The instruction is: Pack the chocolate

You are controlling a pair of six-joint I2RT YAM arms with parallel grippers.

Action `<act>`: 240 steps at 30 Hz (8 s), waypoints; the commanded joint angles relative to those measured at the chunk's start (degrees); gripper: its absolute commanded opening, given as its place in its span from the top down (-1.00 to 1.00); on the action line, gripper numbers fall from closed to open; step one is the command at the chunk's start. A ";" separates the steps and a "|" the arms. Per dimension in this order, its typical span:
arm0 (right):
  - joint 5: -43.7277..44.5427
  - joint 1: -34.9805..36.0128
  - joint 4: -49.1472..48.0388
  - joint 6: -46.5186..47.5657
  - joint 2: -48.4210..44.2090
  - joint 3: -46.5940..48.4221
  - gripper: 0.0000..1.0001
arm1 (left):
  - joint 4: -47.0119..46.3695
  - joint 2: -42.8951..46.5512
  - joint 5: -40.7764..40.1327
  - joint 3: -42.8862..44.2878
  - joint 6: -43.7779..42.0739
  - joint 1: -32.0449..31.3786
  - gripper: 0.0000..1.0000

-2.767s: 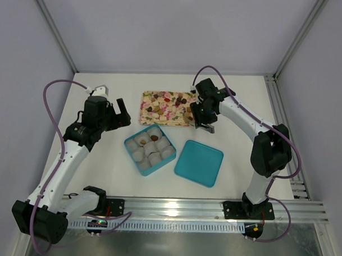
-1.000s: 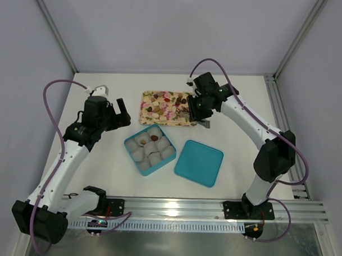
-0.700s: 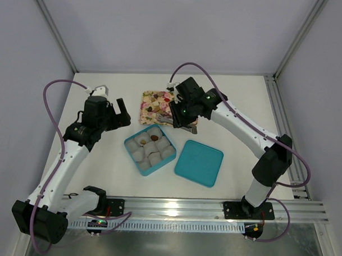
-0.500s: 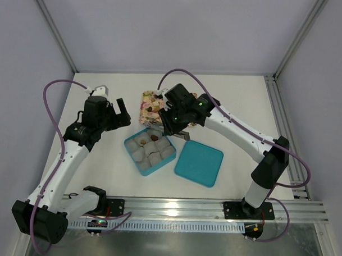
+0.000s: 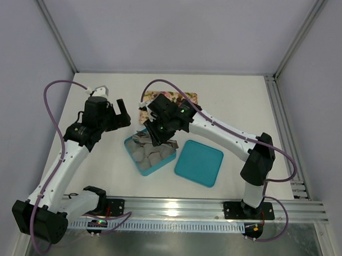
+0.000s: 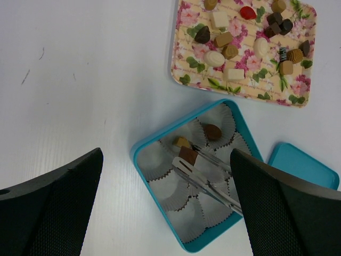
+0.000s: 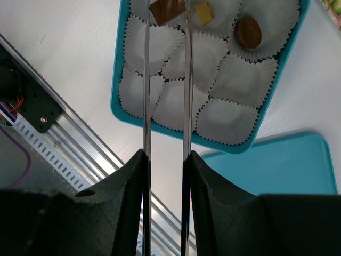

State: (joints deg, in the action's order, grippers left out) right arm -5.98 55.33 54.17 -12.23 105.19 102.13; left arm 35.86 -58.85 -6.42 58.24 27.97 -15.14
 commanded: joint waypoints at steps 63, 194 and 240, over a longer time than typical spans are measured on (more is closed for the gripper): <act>-4.57 1.71 -3.99 -1.57 7.23 4.66 0.08 | -0.79 1.37 -1.23 -0.40 -0.90 -0.07 -0.99; 3.69 -27.64 -4.69 2.39 1.16 -8.08 0.20 | -0.79 1.02 -0.79 -0.40 -0.90 -0.07 -0.99; 0.71 -26.07 -3.90 1.51 -7.27 -8.96 0.28 | -0.88 0.75 -0.70 -0.23 -0.72 -0.07 -0.99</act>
State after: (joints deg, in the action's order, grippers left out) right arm -3.79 27.94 51.05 -10.48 102.10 93.49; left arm 35.88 -58.67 -6.87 58.19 27.97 -15.14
